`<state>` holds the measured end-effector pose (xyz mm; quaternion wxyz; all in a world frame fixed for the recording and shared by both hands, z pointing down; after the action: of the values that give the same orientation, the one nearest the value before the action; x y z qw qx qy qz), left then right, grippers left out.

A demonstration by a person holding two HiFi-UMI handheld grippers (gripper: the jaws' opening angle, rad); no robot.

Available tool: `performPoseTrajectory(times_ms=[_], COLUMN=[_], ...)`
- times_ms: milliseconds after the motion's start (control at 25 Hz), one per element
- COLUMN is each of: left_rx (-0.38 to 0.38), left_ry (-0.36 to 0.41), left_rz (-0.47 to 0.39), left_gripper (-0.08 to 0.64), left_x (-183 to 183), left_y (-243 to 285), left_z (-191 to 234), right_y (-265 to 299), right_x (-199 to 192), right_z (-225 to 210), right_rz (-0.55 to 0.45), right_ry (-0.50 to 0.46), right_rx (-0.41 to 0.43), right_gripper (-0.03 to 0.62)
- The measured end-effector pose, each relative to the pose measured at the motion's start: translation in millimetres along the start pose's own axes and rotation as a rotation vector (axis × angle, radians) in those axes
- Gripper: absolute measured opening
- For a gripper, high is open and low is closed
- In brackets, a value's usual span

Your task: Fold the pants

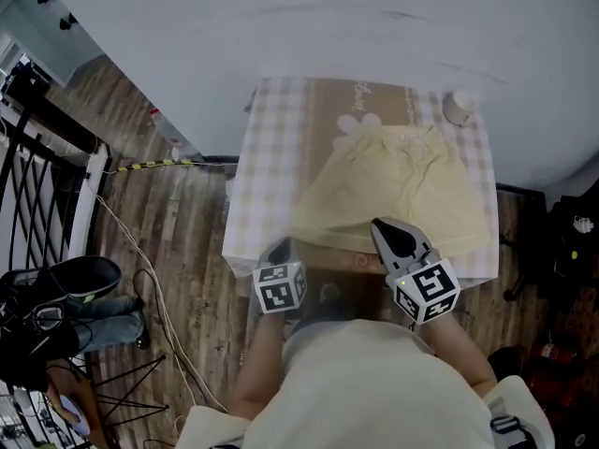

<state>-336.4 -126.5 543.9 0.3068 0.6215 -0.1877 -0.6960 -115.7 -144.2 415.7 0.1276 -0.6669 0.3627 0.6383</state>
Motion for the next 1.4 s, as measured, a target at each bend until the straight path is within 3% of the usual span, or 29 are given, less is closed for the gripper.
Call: performPoseTrajectory(times_ms=[400, 480, 520, 880, 1160, 1400], left_rx=[-0.029, -0.024, -0.024, -0.025, -0.021, -0.051], left_ry=[0.026, 0.021, 0.017, 0.059, 0.079, 0.034], left_rz=[0.120, 0.135, 0.143, 0.209, 0.191, 0.188], left_gripper=[0.016, 0.097, 0.100, 0.086, 0.055, 0.034], left_x=[-8, -8, -9, -11, -11, -8], left_y=[41, 44, 46, 49, 51, 45], left_z=[17, 20, 22, 15, 11, 13], right_y=[26, 30, 32, 41, 46, 43], right_x=[-1, -1, -1, -4, 0, 2], right_z=[4, 7, 8, 13, 12, 13], right_rz=[0.032, 0.036, 0.037, 0.043, 0.042, 0.042], right_ry=[-0.003, -0.004, -0.005, 0.006, 0.000, 0.002], right_rx=[-0.020, -0.019, -0.019, -0.022, -0.030, -0.049], right_gripper=[0.000, 0.000, 0.000, 0.000, 0.000, 0.000])
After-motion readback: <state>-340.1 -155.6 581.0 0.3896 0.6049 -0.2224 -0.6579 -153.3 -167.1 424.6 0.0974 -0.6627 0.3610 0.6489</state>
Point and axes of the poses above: the fingertips, and each gripper's own axes: y forward along the fingers, z to its left, x out of its top, the point moved 6 cm from there along -y, backward along the fingers, and after that the axes turned 5 degrees about y, right-handed, at the moved point
